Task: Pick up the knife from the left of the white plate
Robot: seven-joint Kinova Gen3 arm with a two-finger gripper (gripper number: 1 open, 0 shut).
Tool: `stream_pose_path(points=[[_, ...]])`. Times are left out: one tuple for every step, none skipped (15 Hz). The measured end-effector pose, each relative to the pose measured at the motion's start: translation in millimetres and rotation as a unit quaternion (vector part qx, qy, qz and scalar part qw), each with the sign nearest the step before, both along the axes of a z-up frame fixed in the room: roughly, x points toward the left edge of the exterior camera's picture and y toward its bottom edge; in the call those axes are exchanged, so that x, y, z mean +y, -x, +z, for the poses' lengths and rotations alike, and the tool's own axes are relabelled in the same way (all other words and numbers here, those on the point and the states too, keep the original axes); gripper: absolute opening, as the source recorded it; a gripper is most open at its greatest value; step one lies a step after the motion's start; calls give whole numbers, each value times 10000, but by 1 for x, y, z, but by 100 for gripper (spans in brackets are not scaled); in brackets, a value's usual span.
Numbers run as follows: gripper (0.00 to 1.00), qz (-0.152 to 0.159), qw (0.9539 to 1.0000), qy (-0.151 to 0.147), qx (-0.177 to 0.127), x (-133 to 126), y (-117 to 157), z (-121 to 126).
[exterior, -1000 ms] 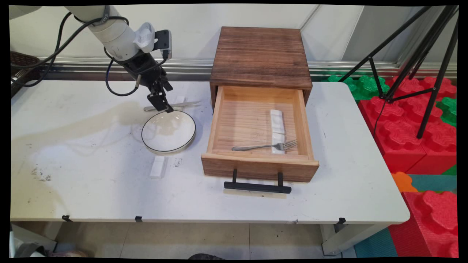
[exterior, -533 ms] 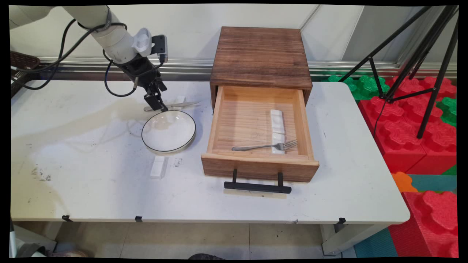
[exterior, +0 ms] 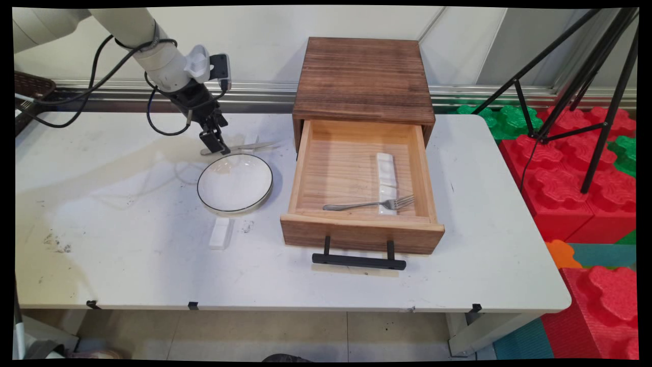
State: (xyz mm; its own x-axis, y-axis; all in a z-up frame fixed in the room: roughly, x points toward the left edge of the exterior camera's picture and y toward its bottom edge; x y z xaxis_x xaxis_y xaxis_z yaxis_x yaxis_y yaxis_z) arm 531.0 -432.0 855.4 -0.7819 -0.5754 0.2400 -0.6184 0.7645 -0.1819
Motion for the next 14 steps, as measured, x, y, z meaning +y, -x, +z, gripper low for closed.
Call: stream_pose_path(points=[[100,22,10000,-7,-13,-2,-3,-3],[100,37,10000,-22,-31,-4,-6,-6],[100,53,10000,-34,-55,-6,-9,-10],[100,60,9999,-41,-70,-8,-11,-12],[100,69,9999,-46,-84,-9,-13,-13],[100,79,9999,-53,-105,-11,-15,-15],[100,85,9999,-59,-117,-12,-17,-16],[100,96,9998,-68,-136,-13,-19,-18],[100,110,9998,-78,-156,-14,-22,-20],[100,124,9997,-86,-173,-16,-25,-21],[100,135,9997,-93,-187,-17,-27,-22],[100,141,9997,-97,-196,-18,-28,-23],[100,149,9996,-104,-207,-19,-30,-24],[100,153,9996,-111,-212,-20,-32,-25]])
